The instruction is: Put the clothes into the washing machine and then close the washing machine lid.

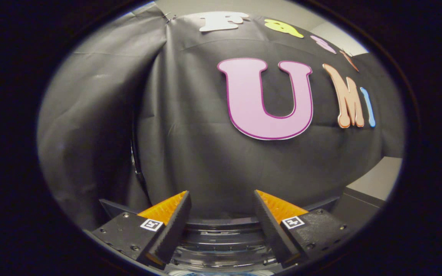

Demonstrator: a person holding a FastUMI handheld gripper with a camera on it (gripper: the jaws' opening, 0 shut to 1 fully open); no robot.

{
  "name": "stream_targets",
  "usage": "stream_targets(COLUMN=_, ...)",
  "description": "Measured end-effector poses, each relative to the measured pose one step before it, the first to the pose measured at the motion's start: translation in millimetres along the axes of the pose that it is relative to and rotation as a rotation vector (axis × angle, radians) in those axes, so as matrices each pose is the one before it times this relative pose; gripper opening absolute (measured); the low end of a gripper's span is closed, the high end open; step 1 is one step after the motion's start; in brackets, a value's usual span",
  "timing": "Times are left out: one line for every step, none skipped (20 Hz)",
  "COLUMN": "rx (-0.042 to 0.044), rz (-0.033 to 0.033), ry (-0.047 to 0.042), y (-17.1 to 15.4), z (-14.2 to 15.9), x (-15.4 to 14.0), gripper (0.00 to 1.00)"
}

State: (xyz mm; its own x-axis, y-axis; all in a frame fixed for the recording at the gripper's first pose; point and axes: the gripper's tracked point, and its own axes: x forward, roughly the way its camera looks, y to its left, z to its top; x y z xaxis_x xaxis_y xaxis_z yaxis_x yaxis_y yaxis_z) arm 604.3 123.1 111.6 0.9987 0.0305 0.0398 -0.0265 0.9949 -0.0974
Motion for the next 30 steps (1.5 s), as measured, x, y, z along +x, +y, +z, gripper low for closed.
stream_targets(rx=0.00343, rz=-0.0047, ry=-0.01454, y=0.04, z=1.87, x=-1.1, gripper=0.97)
stream_targets(rx=0.00081, rz=-0.00385, ry=-0.01429, y=0.26, z=1.45, x=-0.43, gripper=0.97)
stream_targets(rx=-0.00375, rz=-0.00185, ry=-0.00406, y=-0.78, z=-0.74, x=-0.21, gripper=0.97)
stream_targets(rx=-0.00056, rz=-0.00046, ry=-0.0065, y=0.03, z=0.82, x=0.34, gripper=0.97)
stream_targets(rx=0.00106, rz=0.0012, ry=-0.0016, y=0.7, z=-0.3, x=0.49, gripper=0.97)
stream_targets(rx=-0.00291, rz=0.00315, ry=-0.00465, y=-0.07, z=0.71, x=-0.45, gripper=0.97)
stream_targets(rx=0.00323, rz=0.00116, ry=-0.00448, y=0.39, z=1.01, x=0.24, gripper=0.97)
stream_targets(rx=-0.00197, rz=0.0012, ry=-0.00017, y=0.35, z=0.25, x=-0.9, gripper=0.97)
stream_targets(rx=-0.0006, rz=0.00004, ry=0.00064, y=-0.77, z=-0.3, x=0.1, gripper=0.97)
stream_targets(rx=0.00017, rz=-0.00083, ry=-0.00151, y=0.09, z=-0.06, x=-1.21, gripper=0.97)
stream_targets(rx=-0.00082, rz=-0.00307, ry=-0.0113, y=-0.41, z=1.8, x=0.26, gripper=0.97)
stream_targets(rx=0.00091, rz=-0.00529, ry=-0.00933, y=-0.37, z=0.29, x=0.37, gripper=0.97)
stream_targets(rx=-0.00015, rz=-0.00496, ry=-0.01412, y=-0.34, z=1.24, x=-0.09, gripper=0.97)
stream_targets(rx=-0.00024, rz=-0.00449, ry=-0.00767, y=-0.35, z=0.64, x=-0.52, gripper=0.97)
stream_targets(rx=-0.00023, rz=-0.00188, ry=-0.00767, y=0.09, z=0.69, x=-0.33, gripper=0.97)
stream_targets(rx=0.00113, rz=-0.00024, ry=-0.0039, y=0.11, z=0.2, x=0.19, gripper=0.97)
stream_targets(rx=0.00116, rz=0.00034, ry=-0.0052, y=0.68, z=-0.1, x=0.1, gripper=0.97)
stream_targets(rx=-0.00054, rz=0.00041, ry=-0.00687, y=0.36, z=0.84, x=1.09, gripper=0.97)
stream_targets(rx=-0.00196, rz=0.00146, ry=-0.00419, y=-0.26, z=0.29, x=-0.66, gripper=0.97)
stream_targets(rx=0.001, rz=0.00128, ry=-0.00414, y=0.37, z=0.41, x=0.31, gripper=0.97)
stream_targets(rx=-0.00054, rz=0.00134, ry=-0.00318, y=0.22, z=0.8, x=-0.07, gripper=0.97)
stream_targets(rx=0.00017, rz=0.00017, ry=-0.00063, y=-0.15, z=-0.41, x=-0.2, gripper=0.97)
stream_targets(rx=0.00031, rz=-0.00059, ry=0.00011, y=-0.09, z=-0.13, x=-0.45, gripper=0.97)
stream_targets(rx=-0.00137, rz=-0.00054, ry=0.00413, y=-0.22, z=-0.17, x=-0.18, gripper=0.97)
stream_targets(rx=-0.00165, rz=-0.00115, ry=0.00448, y=-0.24, z=-1.11, x=0.21, gripper=0.97)
stream_targets(rx=-0.00042, rz=-0.00014, ry=0.00398, y=-0.54, z=-0.17, x=-0.39, gripper=0.97)
stream_targets(rx=0.00061, rz=-0.00041, ry=-0.00048, y=-0.22, z=0.39, x=0.02, gripper=0.97)
stream_targets(rx=0.00086, rz=-0.00125, ry=0.00085, y=-0.13, z=0.6, x=0.17, gripper=0.97)
stream_targets(rx=-0.00235, rz=-0.00097, ry=0.00191, y=-0.74, z=-0.2, x=0.05, gripper=0.97)
stream_targets(rx=-0.00078, rz=0.00131, ry=0.00517, y=-0.44, z=-0.67, x=0.21, gripper=0.97)
